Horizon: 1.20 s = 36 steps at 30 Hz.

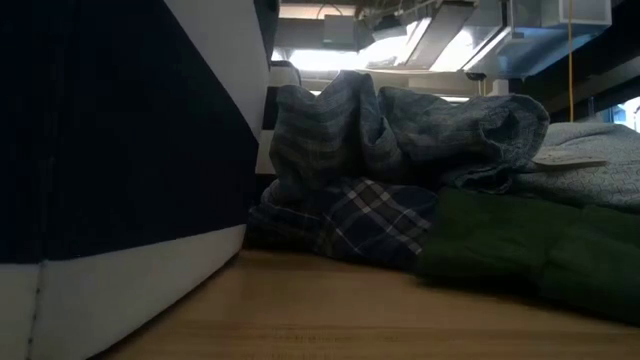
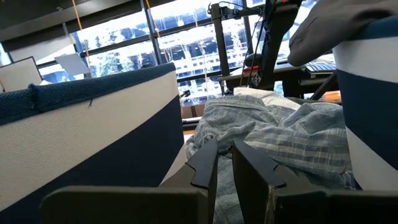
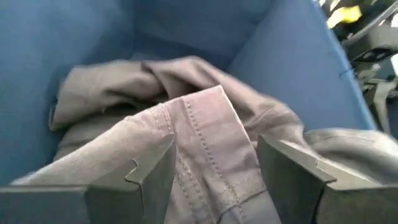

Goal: Sort clothes
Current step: Put the gray short pants into the bottom blue laundry organizer, then put the light blue patient gown into the bottom blue laundry organizer

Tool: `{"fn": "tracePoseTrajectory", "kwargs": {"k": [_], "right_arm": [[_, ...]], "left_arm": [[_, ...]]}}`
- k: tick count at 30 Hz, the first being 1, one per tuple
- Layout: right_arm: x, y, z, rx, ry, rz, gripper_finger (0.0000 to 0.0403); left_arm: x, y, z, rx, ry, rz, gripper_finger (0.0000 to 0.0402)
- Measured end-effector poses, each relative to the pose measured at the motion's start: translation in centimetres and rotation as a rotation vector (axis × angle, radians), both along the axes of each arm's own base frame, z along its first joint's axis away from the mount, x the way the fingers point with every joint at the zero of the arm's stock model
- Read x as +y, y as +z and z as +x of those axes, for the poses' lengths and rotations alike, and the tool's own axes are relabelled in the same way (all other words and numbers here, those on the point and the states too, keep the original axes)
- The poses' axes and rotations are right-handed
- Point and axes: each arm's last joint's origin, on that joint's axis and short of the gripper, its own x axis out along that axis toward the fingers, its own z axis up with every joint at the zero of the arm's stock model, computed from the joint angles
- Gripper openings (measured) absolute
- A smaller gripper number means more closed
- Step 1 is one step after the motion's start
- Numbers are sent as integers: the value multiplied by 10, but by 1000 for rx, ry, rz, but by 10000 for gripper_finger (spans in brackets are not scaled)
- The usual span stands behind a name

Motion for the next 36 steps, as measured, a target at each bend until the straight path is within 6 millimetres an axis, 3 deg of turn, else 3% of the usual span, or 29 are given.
{"fn": "tracePoseTrajectory", "kwargs": {"k": [6,15,25,36], "right_arm": [[3,42,-26,-124,-35,15,225],[4,67,-78,-64,-214,3,225],[-16,27,-120,290,-612,-6,225],[-32,-19,-124,365,-717,-161,225]], "left_arm": [[0,0,0,-1,0,-1,40],[0,0,0,0,0,-2,40],[0,0,0,-1,0,-4,40],[0,0,0,0,0,-2,40]]}}
